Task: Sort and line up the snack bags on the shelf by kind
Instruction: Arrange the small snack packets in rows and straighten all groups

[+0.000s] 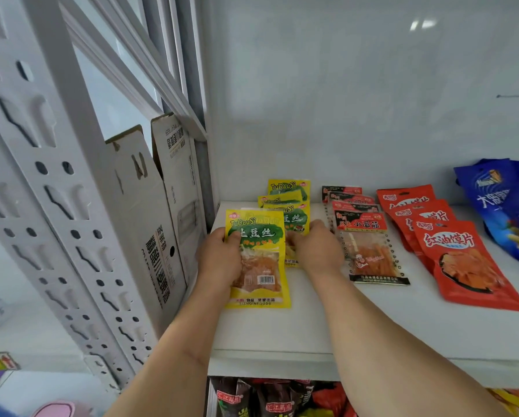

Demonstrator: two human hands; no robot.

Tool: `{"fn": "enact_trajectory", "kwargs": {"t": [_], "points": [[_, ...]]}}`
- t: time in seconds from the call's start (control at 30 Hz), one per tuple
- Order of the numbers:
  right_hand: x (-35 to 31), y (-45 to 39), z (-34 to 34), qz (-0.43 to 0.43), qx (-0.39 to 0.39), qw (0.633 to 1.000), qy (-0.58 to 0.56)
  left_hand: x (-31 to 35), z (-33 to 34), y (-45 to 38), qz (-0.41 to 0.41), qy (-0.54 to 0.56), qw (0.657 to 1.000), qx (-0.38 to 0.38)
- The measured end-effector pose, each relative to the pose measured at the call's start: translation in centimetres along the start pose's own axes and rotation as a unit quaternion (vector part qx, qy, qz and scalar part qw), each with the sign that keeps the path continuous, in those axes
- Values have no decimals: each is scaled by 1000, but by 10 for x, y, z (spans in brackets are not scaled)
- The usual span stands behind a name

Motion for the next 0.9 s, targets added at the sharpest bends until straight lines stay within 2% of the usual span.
{"fn": "enact_trajectory", "kwargs": {"t": [0.2, 0.33, 0.53, 0.67, 0.9], "points": [[-1, 0, -3, 21, 26, 999, -26, 6, 20, -9, -9, 20, 999, -37], [3, -2, -7, 45, 55, 992, -107, 11, 33, -14, -15, 11, 999, -41], [0, 1, -9, 22, 27, 984, -174, 0, 52, -22, -1, -45, 999, -19], [-1, -2, 0, 12, -17, 987, -159, 1, 62, -24, -15, -62, 998, -20], [-2, -11, 13, -10, -25, 989, -147, 7, 71, -23, -25, -69, 996, -49]]}}
Point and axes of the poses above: each hand's wrist, its own y-axis away from the middle knuckle, its own z-axis out of the palm, x = y × z, the point moved 6 cm from there along -y, towards the middle knuckle, and after that the axes turned 9 degrees about x, right-handed, at the moved point
